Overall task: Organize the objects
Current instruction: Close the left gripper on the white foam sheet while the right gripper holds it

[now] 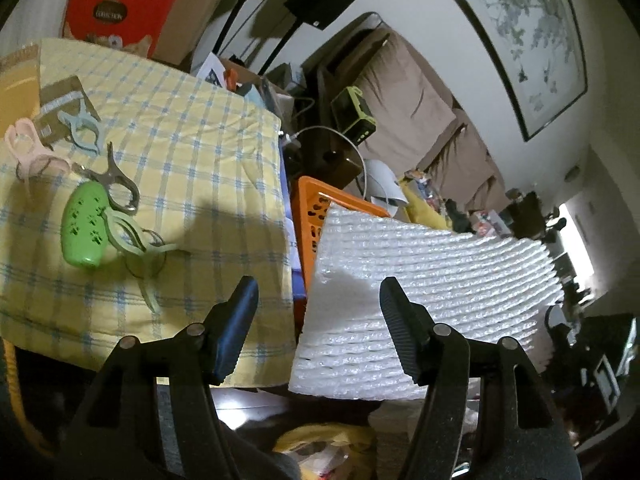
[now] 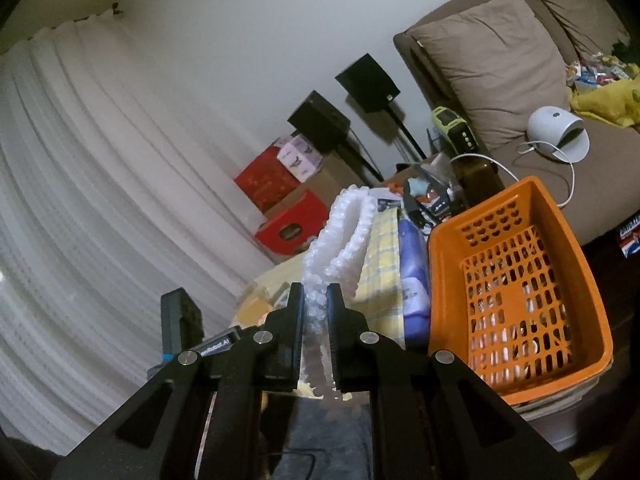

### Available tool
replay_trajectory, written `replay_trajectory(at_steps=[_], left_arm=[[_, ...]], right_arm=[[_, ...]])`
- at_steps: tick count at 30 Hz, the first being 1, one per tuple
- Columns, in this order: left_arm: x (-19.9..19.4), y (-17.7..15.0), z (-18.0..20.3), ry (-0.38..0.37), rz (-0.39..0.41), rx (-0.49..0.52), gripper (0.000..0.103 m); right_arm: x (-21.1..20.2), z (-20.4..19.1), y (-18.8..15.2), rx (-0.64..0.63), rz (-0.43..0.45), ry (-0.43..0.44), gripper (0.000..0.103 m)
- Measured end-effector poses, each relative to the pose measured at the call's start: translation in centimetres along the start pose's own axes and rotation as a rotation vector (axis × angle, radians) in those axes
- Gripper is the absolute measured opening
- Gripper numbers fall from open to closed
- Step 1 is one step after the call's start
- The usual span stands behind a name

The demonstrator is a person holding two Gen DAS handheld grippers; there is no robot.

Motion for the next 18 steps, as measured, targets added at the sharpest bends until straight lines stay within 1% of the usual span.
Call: replay_trajectory(at_steps=[2,4,6,7,9,11,13,14,15,18], left_arm=[[0.2,0.1,-0.2,-0.014,-0.012,-0.016,0.061],[0.3,0.2,-0.3,-0.043,-0.025,-0.035,0.061],[0.5,0.1,-0.3,-0.108,-0.049,-0.055,0.06],[0.6,0.1,-0.1,-0.146,-0.065,-0.061,0.057],[0.6,-0.1,0.3,-0.175,-0.081,-0.055,0.049],[0.5,-0.2,0.9,-0.169,-0.076,-0.017,0.03],[0.2,-0.3,1.4,-0.151,-0.054,0.023,0.019],[0.0,-0.3,1.6,-0.143,-0.041,0.043,0.01],[-0.3,-0.3,1.9,-0.139,-0.028,0.059,0.007],[-1.7,-0.2,2.6,-0.122,0.032,0.079,0.006]], right_arm=[[-0.1,-0.2,-0.1,0.005,0.002,0.007,0.01],[-0.2,-0.1,0.0,0.01,0.001,0.009,0.01],[-0.1,0.1,0.0,0.013,-0.002,0.007,0.01],[0.0,0.2,0.0,0.018,-0.004,0.01,0.01],[0.3,0.2,0.0,0.014,-0.017,0.007,0.01],[0.8,0.4,-0.1,0.004,-0.031,-0.01,0.01],[1.1,0.5,-0.3,0.001,-0.038,-0.023,0.01],[1.2,0.5,-0.4,-0.004,-0.043,-0.031,0.01],[1.3,0.6,-0.4,-0.007,-0.047,-0.035,0.01],[1.4,0.6,-0.6,-0.02,-0.059,-0.051,0.01]])
Point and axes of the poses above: each gripper's, at about its wrist camera, not at the fingertips, and x roughly the way its jaws point, z to its right, y to its top, the point moved 5 cm from there along x, roughly the way its jaws point, and after that the axes turned 12 degrees about y, right-handed, at the moved point
